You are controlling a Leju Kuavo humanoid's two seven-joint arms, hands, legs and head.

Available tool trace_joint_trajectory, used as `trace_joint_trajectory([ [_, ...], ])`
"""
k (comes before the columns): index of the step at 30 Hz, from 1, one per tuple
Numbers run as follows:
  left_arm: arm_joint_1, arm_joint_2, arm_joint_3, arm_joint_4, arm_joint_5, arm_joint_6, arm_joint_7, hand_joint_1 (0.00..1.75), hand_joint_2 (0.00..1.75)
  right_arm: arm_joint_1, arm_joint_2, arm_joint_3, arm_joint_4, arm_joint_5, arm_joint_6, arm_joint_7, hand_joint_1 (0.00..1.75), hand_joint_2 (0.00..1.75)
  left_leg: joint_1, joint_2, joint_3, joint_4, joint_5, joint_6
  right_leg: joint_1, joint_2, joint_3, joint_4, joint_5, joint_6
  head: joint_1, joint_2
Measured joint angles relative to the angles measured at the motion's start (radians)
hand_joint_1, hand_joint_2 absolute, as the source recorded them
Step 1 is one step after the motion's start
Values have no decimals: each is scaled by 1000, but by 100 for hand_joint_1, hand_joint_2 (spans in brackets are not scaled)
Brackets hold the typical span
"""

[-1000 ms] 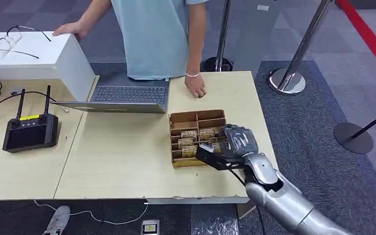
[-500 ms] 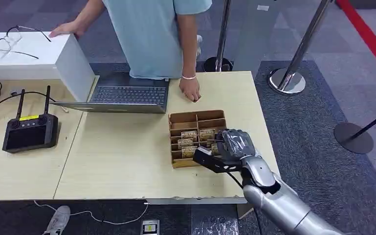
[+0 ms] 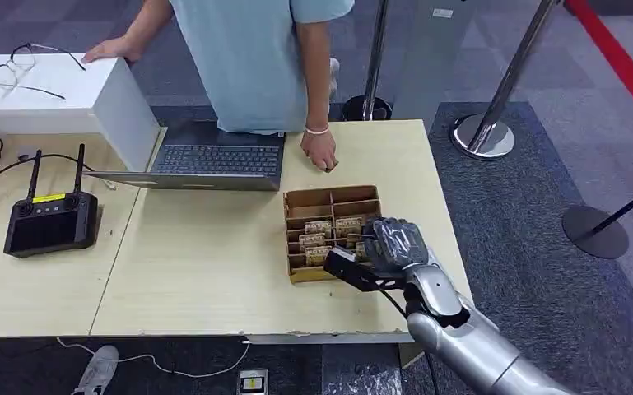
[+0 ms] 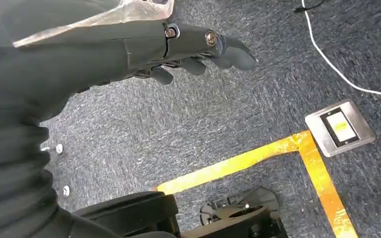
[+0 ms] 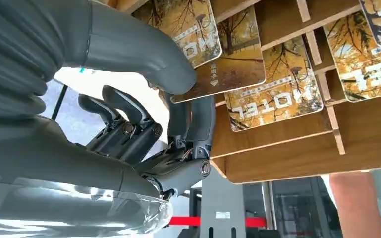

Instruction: Pass the card to the sensor for recognition and then transmit it.

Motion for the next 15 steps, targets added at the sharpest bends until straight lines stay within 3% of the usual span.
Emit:
trace_joint_trajectory([
  [15,0,0,0,0,9,6,-11,0,175,-38,0,-23,-110,39,-14,18,175,175,0,0,-1,0,0,0,0,0,-1,0,0,0,0,0],
])
